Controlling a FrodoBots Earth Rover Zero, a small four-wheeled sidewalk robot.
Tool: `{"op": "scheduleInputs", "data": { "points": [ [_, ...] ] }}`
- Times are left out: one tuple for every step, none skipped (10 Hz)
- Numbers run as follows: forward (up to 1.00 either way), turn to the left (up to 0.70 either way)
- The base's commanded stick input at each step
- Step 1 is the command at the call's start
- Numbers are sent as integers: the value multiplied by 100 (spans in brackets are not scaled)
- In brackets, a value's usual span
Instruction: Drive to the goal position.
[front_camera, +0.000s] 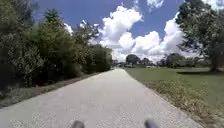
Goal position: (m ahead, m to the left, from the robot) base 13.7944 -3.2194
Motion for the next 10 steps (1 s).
{"op": "scheduleInputs", "data": {
  "points": [
    [50,0],
    [50,0],
    [50,0],
    [50,0],
    [50,0],
    [50,0],
    [50,0],
    [50,0],
    [50,0],
    [50,0]
  ]
}}
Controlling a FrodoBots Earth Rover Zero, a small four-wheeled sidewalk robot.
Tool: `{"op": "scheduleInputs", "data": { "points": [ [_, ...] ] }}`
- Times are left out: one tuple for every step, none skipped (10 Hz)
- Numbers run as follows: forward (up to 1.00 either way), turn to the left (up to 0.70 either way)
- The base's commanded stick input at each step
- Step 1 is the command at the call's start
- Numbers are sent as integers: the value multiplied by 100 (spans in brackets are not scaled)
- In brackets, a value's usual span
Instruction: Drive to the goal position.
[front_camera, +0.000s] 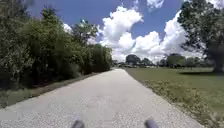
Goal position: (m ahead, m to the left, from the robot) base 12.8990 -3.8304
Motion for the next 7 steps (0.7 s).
{"op": "scheduleInputs", "data": {
  "points": [
    [50,0],
    [50,0],
    [50,0],
    [50,0],
    [50,0],
    [50,0],
    [50,0]
  ]
}}
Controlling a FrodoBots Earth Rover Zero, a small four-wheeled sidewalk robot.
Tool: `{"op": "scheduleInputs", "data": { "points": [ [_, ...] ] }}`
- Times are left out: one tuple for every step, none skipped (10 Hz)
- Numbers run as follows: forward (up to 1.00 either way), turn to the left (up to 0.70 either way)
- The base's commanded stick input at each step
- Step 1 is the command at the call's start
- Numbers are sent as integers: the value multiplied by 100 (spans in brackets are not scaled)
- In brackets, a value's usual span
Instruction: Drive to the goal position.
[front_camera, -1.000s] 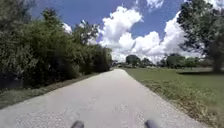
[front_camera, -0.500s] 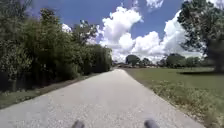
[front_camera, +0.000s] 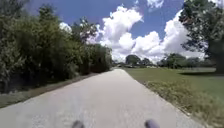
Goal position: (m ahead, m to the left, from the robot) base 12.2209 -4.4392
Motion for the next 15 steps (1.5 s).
{"op": "scheduleInputs", "data": {
  "points": [
    [50,0],
    [50,0],
    [50,0],
    [50,0],
    [50,0],
    [50,0],
    [50,0],
    [50,0],
    [50,0],
    [50,0],
    [50,0],
    [50,0],
    [50,0],
    [50,0],
    [50,0]
  ]
}}
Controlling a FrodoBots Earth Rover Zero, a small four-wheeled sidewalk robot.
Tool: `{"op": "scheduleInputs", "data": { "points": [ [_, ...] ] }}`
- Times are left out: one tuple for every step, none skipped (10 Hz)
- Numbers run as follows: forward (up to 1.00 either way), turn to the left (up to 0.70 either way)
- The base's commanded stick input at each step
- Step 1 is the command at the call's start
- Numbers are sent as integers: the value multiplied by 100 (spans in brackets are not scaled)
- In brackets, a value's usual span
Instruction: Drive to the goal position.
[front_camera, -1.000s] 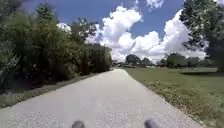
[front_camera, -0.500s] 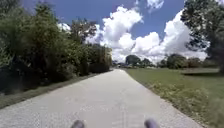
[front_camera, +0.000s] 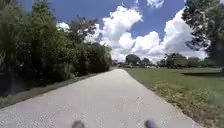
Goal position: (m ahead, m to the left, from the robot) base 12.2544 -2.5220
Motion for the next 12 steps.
{"op": "scheduleInputs", "data": {
  "points": [
    [50,0],
    [50,0],
    [50,0],
    [50,0],
    [50,0],
    [50,0],
    [50,0],
    [50,0],
    [50,0],
    [50,0],
    [50,0],
    [50,0]
  ]
}}
